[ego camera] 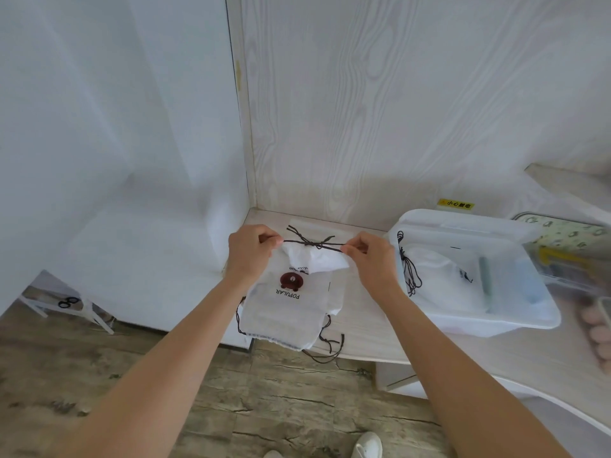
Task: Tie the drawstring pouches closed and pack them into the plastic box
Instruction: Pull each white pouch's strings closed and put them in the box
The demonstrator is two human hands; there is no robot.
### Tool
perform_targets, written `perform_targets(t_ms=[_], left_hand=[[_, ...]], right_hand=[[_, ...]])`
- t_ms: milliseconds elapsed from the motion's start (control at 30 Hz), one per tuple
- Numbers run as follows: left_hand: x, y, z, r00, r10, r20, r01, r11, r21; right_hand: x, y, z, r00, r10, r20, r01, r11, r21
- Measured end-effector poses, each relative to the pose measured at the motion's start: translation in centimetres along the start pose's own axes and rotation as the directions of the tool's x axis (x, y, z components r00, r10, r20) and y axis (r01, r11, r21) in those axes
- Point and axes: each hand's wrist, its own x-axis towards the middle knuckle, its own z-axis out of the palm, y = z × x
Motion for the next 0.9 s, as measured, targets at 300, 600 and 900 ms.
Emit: perform_targets(t_ms=[300,600,900], left_hand=[[-0.3,1.9,2.9,0.880,0.233,0.414,-0.453,0.676,0.581],[2.3,8.4,1.9,0.946,0.288,0.146,-0.308,0.942,0.133],[1.7,17.3,4.0,0.999,-0.040,0.000,0.033,0.800,-0.599]], right_hand=[[0.4,0.1,-0.2,0.994,0.068,0.091,-0.085,0.974,0.209],[1.6,-0.5,-2.1,0.962,0.206,0.177,-0.264,0.862,0.433],[2.2,0.6,-5.8,0.763,0.401,0.507,-0.645,0.514,0.565]])
